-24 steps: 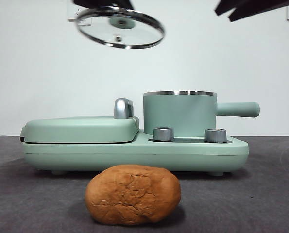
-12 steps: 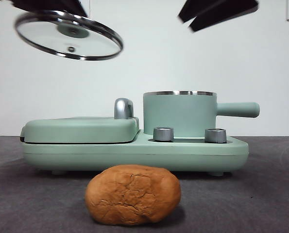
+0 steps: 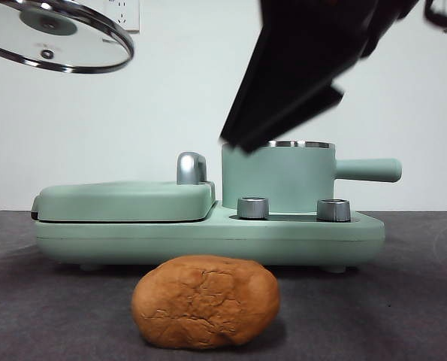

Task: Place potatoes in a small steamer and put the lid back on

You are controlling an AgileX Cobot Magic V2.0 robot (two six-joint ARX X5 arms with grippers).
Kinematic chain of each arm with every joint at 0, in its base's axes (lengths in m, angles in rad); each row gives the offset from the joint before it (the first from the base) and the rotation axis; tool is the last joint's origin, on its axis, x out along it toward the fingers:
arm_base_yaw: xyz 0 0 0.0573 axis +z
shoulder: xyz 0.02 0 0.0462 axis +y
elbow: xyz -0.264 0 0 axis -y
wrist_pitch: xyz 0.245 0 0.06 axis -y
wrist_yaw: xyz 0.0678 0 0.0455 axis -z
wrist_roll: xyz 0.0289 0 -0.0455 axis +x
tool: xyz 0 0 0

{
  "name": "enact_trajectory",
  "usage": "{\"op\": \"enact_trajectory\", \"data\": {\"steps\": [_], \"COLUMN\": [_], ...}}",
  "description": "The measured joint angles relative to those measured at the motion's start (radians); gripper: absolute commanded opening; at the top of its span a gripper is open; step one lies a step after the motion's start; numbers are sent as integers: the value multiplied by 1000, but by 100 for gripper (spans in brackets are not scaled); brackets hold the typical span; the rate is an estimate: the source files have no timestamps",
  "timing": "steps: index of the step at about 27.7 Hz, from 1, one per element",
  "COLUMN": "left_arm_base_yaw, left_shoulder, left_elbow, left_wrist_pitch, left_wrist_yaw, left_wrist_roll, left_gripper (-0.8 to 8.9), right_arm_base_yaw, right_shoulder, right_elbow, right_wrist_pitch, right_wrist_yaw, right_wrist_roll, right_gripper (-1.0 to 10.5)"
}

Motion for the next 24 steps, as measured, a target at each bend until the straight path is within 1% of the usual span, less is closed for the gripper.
{"op": "enact_trajectory", "data": {"steps": [7, 10, 12, 15, 17, 24], "left_arm_base_yaw": [12, 12, 12, 12, 12, 12], "left_shoulder": [-3, -3, -3, -3, -3, -3], "left_elbow": [0, 0, 0, 0, 0, 0], "left_wrist_pitch": [0, 0, 0, -1, -5, -40], "left_wrist_yaw": [-2, -2, -2, -2, -2, -2], "left_wrist_roll": [7, 12, 12, 13, 16, 39], "left_gripper": [15, 15, 15, 15, 15, 15], "right_arm_base_yaw": [40, 47, 51, 51, 50, 51], "right_shoulder": [127, 164, 187, 211, 217, 250], "right_elbow": [0, 0, 0, 0, 0, 0], "right_wrist_pitch": [22, 26, 40, 62, 74, 82], "right_wrist_yaw": [20, 25, 44, 72, 73, 73], "right_wrist_roll": [-2, -16, -21, -27, -27, -27], "right_gripper": [331, 332, 332, 348, 372, 371]}}
